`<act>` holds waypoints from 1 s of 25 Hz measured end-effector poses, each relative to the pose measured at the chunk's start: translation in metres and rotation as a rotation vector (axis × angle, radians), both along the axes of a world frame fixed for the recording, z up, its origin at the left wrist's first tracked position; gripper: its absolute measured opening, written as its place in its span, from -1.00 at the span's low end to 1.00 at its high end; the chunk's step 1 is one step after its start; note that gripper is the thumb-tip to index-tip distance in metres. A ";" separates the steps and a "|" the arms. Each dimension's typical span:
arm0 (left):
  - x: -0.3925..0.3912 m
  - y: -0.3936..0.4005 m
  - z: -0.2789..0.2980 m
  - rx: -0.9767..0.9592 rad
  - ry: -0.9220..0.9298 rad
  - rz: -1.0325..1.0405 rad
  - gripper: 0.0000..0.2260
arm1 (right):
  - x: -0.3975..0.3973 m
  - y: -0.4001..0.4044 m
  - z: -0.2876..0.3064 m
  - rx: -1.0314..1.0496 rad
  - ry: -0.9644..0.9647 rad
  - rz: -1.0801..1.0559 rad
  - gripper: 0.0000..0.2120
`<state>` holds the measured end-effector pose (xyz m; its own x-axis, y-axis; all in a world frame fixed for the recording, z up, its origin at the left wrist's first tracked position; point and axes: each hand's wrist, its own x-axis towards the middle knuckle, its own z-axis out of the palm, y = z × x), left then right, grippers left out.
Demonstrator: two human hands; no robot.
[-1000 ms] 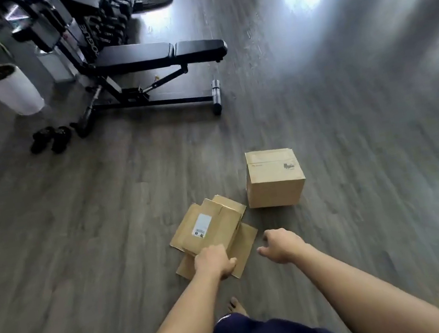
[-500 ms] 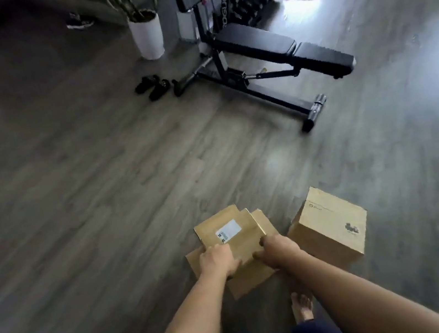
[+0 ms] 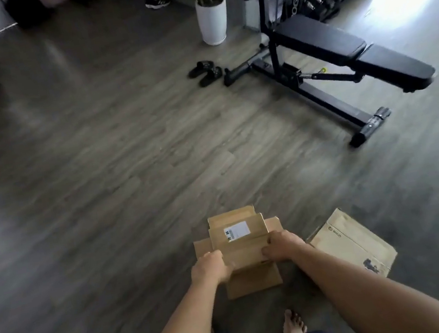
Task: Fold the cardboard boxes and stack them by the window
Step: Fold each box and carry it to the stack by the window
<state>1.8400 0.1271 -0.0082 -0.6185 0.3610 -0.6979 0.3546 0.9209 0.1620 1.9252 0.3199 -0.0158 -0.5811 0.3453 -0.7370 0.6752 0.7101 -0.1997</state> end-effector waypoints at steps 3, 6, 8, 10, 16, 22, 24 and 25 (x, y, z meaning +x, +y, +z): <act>-0.006 0.009 -0.004 0.022 0.010 0.006 -0.57 | -0.007 0.006 -0.004 -0.005 0.010 -0.054 -0.51; -0.022 0.018 -0.020 0.040 0.020 0.041 -0.59 | -0.023 0.011 -0.021 -0.010 0.001 -0.092 -0.52; -0.036 0.029 -0.048 0.051 0.045 0.074 -0.60 | -0.035 0.016 -0.049 0.017 0.012 -0.108 -0.53; -0.047 0.040 -0.084 0.056 0.061 0.107 -0.60 | -0.045 0.022 -0.086 0.029 0.034 -0.113 -0.55; -0.073 0.048 -0.281 0.044 0.216 0.114 -0.52 | -0.064 0.046 -0.284 0.114 0.094 -0.186 -0.50; -0.093 0.038 -0.496 0.040 0.226 0.254 -0.27 | -0.067 0.053 -0.494 0.277 0.098 -0.149 -0.36; -0.104 0.036 -0.555 0.089 0.239 0.289 -0.15 | -0.071 0.062 -0.547 0.306 0.153 -0.253 -0.27; -0.110 0.036 -0.578 0.127 0.243 0.306 -0.09 | -0.074 0.068 -0.567 0.302 0.182 -0.319 -0.21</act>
<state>1.7297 0.1626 -0.5864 -0.8520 0.2090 -0.4799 0.1098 0.9678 0.2267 1.8511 0.3884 -0.5825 -0.5211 0.7110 -0.4721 0.8424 0.5172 -0.1511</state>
